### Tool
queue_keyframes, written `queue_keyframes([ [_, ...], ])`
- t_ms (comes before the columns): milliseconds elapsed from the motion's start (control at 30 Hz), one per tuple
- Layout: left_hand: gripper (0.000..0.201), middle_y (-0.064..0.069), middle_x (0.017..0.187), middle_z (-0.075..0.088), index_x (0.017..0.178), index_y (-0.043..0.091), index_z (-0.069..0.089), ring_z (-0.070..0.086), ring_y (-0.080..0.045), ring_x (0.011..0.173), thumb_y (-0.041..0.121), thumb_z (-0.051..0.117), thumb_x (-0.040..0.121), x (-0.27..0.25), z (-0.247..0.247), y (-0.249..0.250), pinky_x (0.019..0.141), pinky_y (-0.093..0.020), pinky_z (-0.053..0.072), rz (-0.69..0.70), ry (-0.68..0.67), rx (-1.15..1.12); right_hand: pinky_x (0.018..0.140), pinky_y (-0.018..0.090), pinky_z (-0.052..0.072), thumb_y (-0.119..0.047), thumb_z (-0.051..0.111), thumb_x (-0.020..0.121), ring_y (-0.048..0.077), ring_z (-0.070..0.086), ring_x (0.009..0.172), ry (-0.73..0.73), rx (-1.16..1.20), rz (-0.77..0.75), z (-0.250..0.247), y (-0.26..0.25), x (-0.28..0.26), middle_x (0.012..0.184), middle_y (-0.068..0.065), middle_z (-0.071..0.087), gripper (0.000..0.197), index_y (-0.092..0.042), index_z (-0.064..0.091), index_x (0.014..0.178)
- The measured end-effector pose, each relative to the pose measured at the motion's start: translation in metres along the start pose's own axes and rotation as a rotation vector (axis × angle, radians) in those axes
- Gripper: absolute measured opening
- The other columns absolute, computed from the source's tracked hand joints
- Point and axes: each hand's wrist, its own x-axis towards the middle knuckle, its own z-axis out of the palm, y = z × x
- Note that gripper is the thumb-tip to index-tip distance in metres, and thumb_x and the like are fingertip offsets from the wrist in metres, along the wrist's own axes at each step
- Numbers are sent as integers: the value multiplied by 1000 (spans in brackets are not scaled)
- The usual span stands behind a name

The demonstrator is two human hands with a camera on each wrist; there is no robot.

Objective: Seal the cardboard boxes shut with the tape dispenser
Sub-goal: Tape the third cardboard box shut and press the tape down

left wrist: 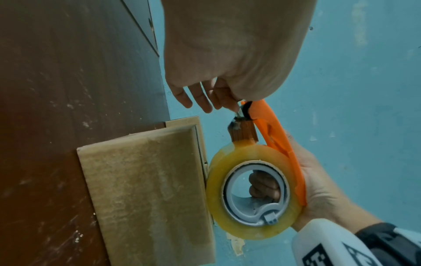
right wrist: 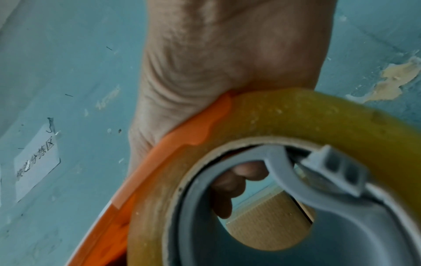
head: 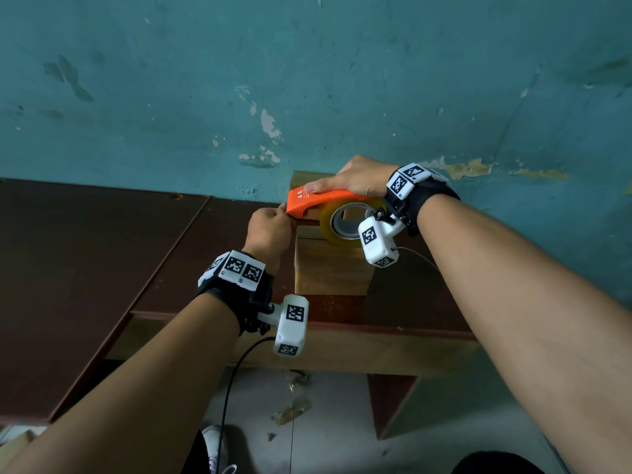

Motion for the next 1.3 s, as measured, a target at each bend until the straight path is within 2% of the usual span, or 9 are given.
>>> queue_keyframes([
  [133,44,2,63,49,73,15,58,43,-11,56,27,46,113,1,0,2,56,-26,37,-7,14,0,69,32,48,-87,75,66,17,60,58,12,13,0,-1,0,-1,66,2,63,71,-18,62,68],
  [267,34,-9,93,74,90,16,72,64,-20,84,27,49,112,5,-3,0,87,-44,60,-18,34,-32,67,30,48,-85,77,68,17,60,56,9,22,1,-1,-2,-3,65,1,64,69,-18,61,68],
  [367,32,-9,98,80,97,14,76,74,-23,95,27,50,112,8,-5,-5,101,-51,59,-53,41,-94,67,30,49,-85,76,68,17,61,56,1,5,0,-2,-1,-4,65,1,65,70,-17,62,69],
  [467,33,-12,105,78,111,5,72,76,-24,99,29,50,112,11,-7,-9,95,-47,63,-80,57,-163,69,33,50,-88,76,64,19,62,59,7,-1,-4,-1,1,-2,68,3,66,73,-17,64,72],
  [700,31,-13,107,71,96,7,66,72,-20,95,26,50,113,9,-14,-18,90,-43,64,-106,98,-232,70,33,47,-95,71,51,16,57,54,-2,15,-33,3,0,-1,61,0,60,76,-21,57,60],
  [900,35,-7,101,68,117,-4,67,71,-14,90,27,50,113,16,-40,-26,91,-44,65,-100,174,-209,70,35,46,-103,71,34,17,56,53,42,60,-34,5,5,5,60,0,58,87,-22,56,63],
  [1100,37,-13,98,67,88,3,64,69,-21,91,27,51,112,3,-30,-51,84,-42,65,-132,146,-158,65,29,46,-85,78,64,14,57,52,32,99,-12,7,2,-1,60,-2,60,68,-20,57,65],
  [1200,39,-14,96,68,85,4,64,70,-23,88,29,49,112,-1,-18,-55,79,-38,65,-145,139,-134,67,31,46,-88,78,57,14,57,53,56,115,-5,7,4,-4,61,-1,60,71,-21,57,66],
  [1300,47,-13,88,71,83,3,67,71,-18,69,33,46,113,-6,-9,-56,59,-29,59,-135,141,-18,68,31,48,-87,79,59,15,59,54,66,139,7,8,8,-6,62,-1,61,70,-21,58,68],
])
